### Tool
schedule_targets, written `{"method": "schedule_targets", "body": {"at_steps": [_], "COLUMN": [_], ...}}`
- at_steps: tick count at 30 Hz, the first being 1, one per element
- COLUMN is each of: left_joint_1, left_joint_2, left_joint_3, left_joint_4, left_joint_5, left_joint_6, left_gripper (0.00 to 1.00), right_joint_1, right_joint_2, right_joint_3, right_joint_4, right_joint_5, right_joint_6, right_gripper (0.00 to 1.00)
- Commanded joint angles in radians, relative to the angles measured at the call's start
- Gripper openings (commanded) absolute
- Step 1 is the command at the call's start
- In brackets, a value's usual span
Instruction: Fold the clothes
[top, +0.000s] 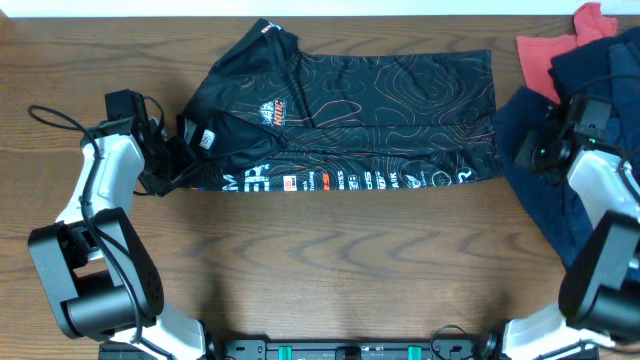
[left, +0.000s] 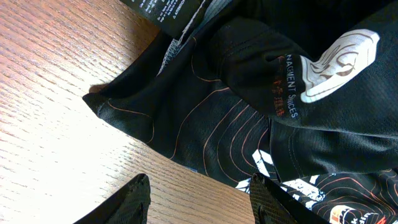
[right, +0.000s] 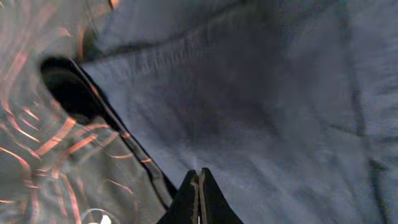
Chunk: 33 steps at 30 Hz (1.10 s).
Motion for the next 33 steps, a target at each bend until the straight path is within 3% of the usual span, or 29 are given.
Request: {"method": "schedule_targets", "body": {"at_steps": [1, 6, 11, 18, 25, 30, 33], "left_joint_1": [-0.001, -0.001, -0.001, -0.001, -0.001, -0.001, 0.0], "left_joint_2": [0.014, 0.014, 0.014, 0.014, 0.014, 0.014, 0.014], "left_joint_3": [-0.005, -0.005, -0.005, -0.005, -0.005, -0.005, -0.005], "left_joint_4": [-0.002, -0.004, -0.006, -0.02, -0.02, -0.023, -0.026], "left_joint_5": [-0.012, -0.012, -0.012, -0.012, -0.012, -0.013, -0.013], "left_joint_6": [0.016, 0.016, 0.016, 0.016, 0.016, 0.019, 0.021], "left_gripper": [0.54, 0.54, 0.54, 0.54, 0.55, 0.59, 0.6], "right_joint_1": [-0.008, -0.022, -0.093, -0.253, -0.307, -0.269, -0.234], "right_joint_2": [0.086, 0.196, 0.219, 0.219, 0.217, 0.179, 0.119], "right_joint_3": [0.011, 0.011, 0.014, 0.105, 0.174, 0.228, 0.237], "right_joint_4": [0.011, 0.069, 0.136, 0.118, 0.082, -0.015, -0.096], "right_joint_5": [-0.069, -0.018, 0.267, 0.29, -0.019, -0.257, -0.277], "right_joint_6": [-0.08, -0.06, 0.09, 0.166, 0.058, -0.016, -0.017], "right_gripper": [0.01, 0.01, 0.01, 0.01, 0.03, 0.28, 0.33]}}
